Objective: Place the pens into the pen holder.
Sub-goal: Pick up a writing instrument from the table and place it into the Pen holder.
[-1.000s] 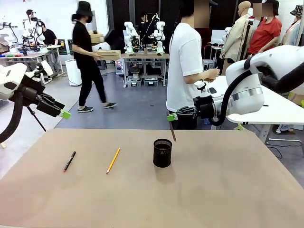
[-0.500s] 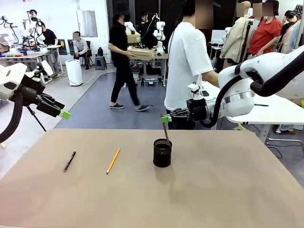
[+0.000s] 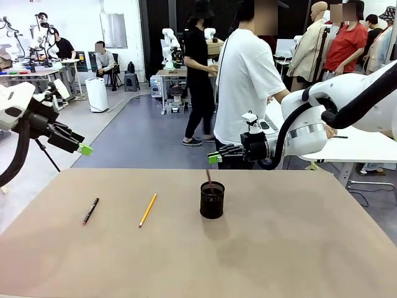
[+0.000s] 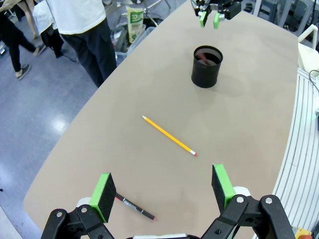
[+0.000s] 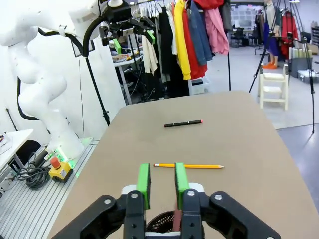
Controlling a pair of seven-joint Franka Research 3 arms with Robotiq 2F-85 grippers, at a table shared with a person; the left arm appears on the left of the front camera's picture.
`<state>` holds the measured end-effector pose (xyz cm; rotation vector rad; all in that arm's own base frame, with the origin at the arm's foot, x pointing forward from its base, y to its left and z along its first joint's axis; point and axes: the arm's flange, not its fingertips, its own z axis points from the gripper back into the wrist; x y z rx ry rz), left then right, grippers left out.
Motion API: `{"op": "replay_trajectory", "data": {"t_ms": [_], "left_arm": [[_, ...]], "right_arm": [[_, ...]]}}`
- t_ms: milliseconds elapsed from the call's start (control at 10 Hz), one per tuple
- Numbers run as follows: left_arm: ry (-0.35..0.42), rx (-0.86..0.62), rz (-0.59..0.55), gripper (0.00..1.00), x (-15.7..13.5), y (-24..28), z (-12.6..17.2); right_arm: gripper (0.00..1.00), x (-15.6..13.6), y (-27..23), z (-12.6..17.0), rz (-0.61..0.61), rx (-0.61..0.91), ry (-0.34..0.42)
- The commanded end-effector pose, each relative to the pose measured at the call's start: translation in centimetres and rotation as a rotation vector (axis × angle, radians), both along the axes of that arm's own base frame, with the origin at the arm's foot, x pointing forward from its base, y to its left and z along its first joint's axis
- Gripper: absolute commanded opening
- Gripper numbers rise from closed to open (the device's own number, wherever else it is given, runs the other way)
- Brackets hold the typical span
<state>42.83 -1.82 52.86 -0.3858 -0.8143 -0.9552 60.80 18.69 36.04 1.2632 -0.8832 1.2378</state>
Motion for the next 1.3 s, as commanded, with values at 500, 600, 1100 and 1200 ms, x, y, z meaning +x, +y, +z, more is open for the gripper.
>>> {"op": "replay_trajectory", "data": {"t_ms": [500, 600, 1100, 1200], "left_arm": [[-0.004, -0.017, -0.007, 1.0, 0.1, 0.1, 0.0], [-0.004, -0.017, -0.007, 1.0, 0.1, 0.1, 0.0], [-0.004, -0.017, -0.007, 1.0, 0.1, 0.1, 0.0], [-0.004, -0.017, -0.007, 1.0, 0.1, 0.1, 0.0]], "right_arm": [[1.0, 0.2, -0.1, 1.4, 0.001, -0.027, 0.007], [1.0, 0.1, -0.2, 1.5, -0.005, -0.034, 0.006], [1.0, 0.2, -0.6, 1.3, -0.016, -0.024, -0.024], [1.0, 0.2, -0.6, 1.3, -0.016, -0.024, -0.024]]}}
